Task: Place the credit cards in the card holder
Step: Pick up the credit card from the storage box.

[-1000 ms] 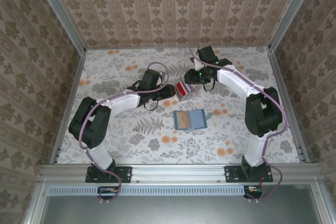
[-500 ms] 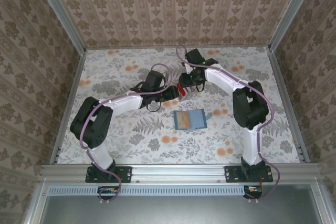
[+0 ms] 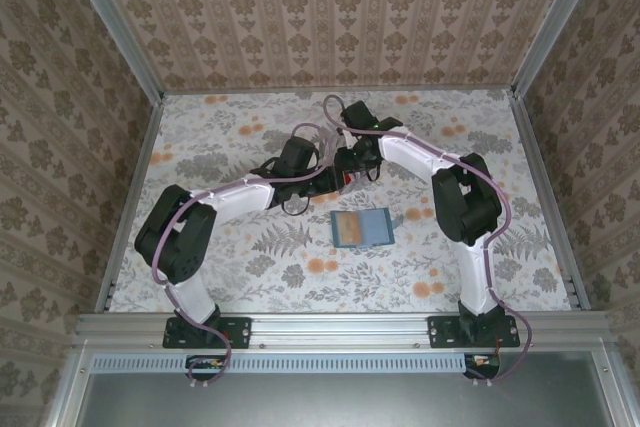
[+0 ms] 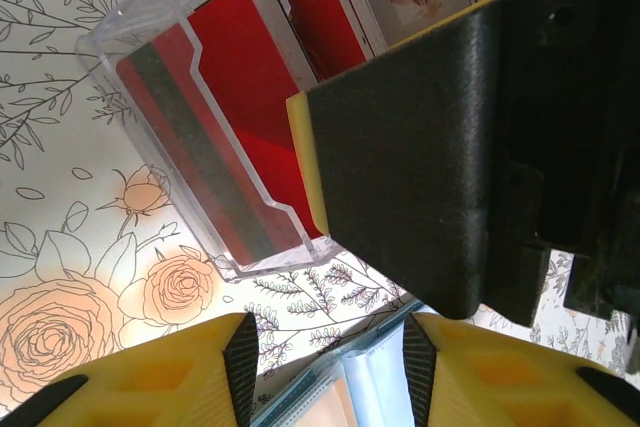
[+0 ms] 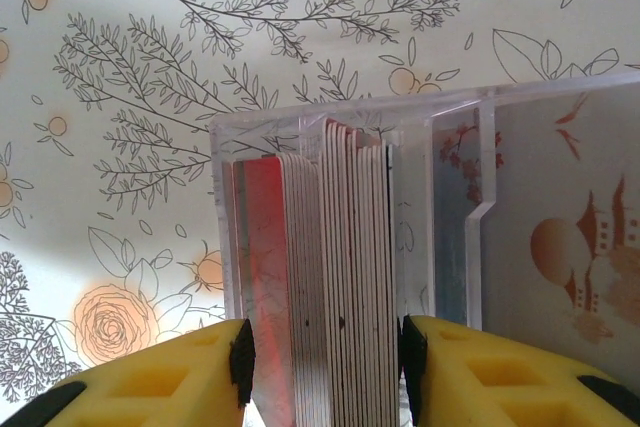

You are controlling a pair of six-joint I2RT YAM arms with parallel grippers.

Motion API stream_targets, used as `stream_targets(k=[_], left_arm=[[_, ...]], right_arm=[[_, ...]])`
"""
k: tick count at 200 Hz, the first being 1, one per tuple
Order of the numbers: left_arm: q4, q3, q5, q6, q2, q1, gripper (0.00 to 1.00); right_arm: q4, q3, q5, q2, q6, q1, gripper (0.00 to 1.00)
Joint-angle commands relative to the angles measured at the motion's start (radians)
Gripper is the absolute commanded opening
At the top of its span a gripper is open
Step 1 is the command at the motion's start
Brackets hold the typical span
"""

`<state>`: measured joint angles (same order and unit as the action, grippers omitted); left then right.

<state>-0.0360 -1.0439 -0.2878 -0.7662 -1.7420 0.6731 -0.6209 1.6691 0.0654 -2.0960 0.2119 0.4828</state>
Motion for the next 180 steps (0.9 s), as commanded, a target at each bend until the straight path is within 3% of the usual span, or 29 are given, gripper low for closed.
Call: stream_targets(k=[1,99,180], left_arm=[[0.018,0.002,0.005,0.021,-0.002,0.002,0.45],[0.011,-0.011,-0.001,0.013,-0.012,0.006,0.45],[0.006,-0.004,-0.004,0.015,-0.025,0.008,0.45]], right_arm=[[-0.002,-0.018,-0.036,-0.009,0.004,0.008,0.45],[0.026,-0.076,0.005,0.112,0.015,0.01,0.45],[0.032,-0.069,0.048,0.093,0.02,0.008,0.39]])
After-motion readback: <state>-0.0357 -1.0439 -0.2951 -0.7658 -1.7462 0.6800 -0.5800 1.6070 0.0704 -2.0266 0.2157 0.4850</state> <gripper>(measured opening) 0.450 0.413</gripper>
